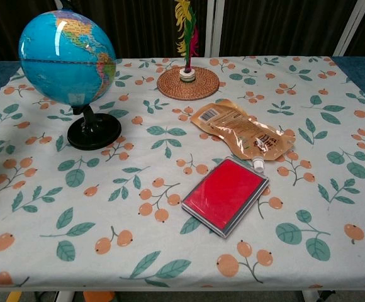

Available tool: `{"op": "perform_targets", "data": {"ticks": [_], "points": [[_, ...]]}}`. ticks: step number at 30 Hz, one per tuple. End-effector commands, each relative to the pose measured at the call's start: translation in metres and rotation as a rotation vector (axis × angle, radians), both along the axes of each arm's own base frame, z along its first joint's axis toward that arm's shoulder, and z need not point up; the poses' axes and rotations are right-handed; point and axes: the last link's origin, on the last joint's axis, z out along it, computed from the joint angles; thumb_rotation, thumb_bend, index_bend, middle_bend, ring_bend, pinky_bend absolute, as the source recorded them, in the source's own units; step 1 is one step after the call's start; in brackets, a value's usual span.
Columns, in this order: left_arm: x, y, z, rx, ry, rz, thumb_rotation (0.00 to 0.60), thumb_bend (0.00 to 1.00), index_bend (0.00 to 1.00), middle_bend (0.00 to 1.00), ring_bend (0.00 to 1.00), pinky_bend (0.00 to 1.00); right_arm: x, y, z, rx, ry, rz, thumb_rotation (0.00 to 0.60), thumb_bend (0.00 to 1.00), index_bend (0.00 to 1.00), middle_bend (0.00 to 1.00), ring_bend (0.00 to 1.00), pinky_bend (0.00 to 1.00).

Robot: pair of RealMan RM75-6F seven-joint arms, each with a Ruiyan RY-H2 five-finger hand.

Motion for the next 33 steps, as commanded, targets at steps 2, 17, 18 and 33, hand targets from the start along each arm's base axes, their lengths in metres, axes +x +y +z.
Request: {"op": "perform_targets", "data": {"ticks": [2,17,18,33], "points": [[0.019,-0.007,-0.019,-0.067,0.017,-0.059,0.6,0.0,0.04,0.0,0.0,0.0,-0.001,0.0,-0.001,0.004,-0.003,-0.002,0.6,0.31,0.0,0.0,0.0,0.0],[0.053,0.017,-0.059,-0.076,0.014,-0.096,0.6,0.0,0.03,0.0,0.0,0.0,-0.007,0.001,0.003,-0.006,-0.006,-0.016,0.6,0.31,0.0,0.0,0.0,0.0],[0.052,0.018,-0.06,-0.078,0.013,-0.092,0.6,0.0,0.03,0.0,0.0,0.0,-0.007,0.001,0.003,-0.006,-0.006,-0.016,0.6,0.31,0.0,0.0,0.0,0.0],[0.023,0.015,-0.04,-0.046,0.035,-0.026,0.6,0.0,0.03,0.0,0.0,0.0,-0.006,0.0,0.001,-0.001,-0.006,-0.014,0.6,0.31,0.0,0.0,0.0,0.0]]}}
